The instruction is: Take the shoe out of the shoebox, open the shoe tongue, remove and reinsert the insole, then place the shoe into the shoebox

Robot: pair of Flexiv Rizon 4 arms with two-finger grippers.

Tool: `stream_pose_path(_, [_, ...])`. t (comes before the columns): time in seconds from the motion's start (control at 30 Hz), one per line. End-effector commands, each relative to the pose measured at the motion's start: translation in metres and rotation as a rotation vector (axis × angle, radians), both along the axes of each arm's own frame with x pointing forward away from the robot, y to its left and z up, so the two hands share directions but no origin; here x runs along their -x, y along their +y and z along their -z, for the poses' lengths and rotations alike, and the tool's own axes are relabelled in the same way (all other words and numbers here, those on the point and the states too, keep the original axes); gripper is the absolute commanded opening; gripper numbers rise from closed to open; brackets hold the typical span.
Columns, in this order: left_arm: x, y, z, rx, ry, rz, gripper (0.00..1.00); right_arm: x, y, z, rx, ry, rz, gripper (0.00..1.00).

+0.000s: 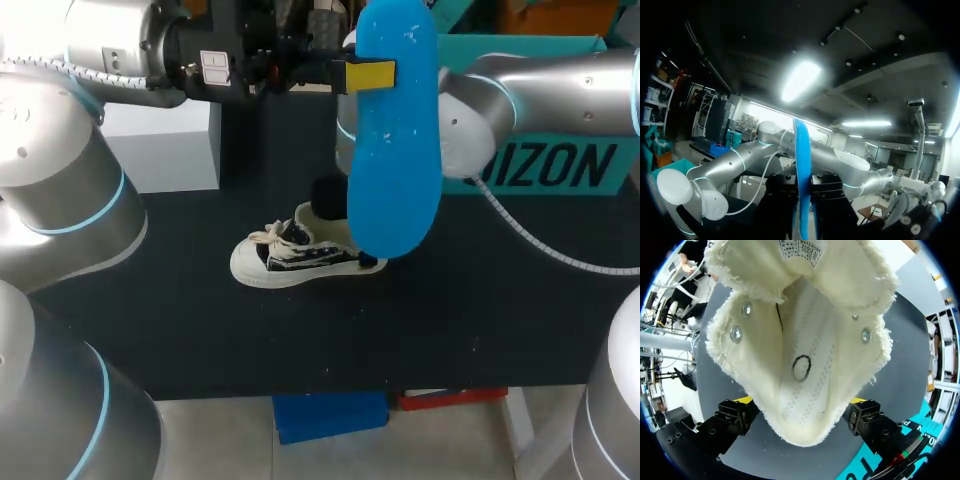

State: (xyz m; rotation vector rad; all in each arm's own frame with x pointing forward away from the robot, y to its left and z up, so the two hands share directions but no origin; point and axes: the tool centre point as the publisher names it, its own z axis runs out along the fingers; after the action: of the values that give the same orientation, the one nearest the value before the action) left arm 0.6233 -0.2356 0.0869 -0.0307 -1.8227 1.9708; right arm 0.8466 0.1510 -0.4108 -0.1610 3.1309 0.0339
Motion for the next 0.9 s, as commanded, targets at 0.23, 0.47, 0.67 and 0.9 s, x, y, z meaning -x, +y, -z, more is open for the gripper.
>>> stream_pose_path(0.23, [0.001,-0.001,0.001,0.002,0.000,-0.003,0.00,-0.003,-0.002,-0.004,-0.046,-0.002,-0.028,1.00])
stream_pose_path(0.47, [0.001,-0.001,0.001,0.002,0.000,-0.003,0.00,-0.009,-0.011,-0.012,-0.170,-0.013,-0.028,1.00])
stream_pose_path(0.67, [0.001,-0.001,0.001,0.002,0.000,-0.003,0.00,-0.014,-0.015,-0.014,-0.313,0.001,-0.049,1.00])
stream_pose_path(0.9, [0.001,-0.001,0.001,0.002,0.000,-0.003,0.00,-0.019,-0.020,-0.008,-0.532,0.063,-0.081,1.00])
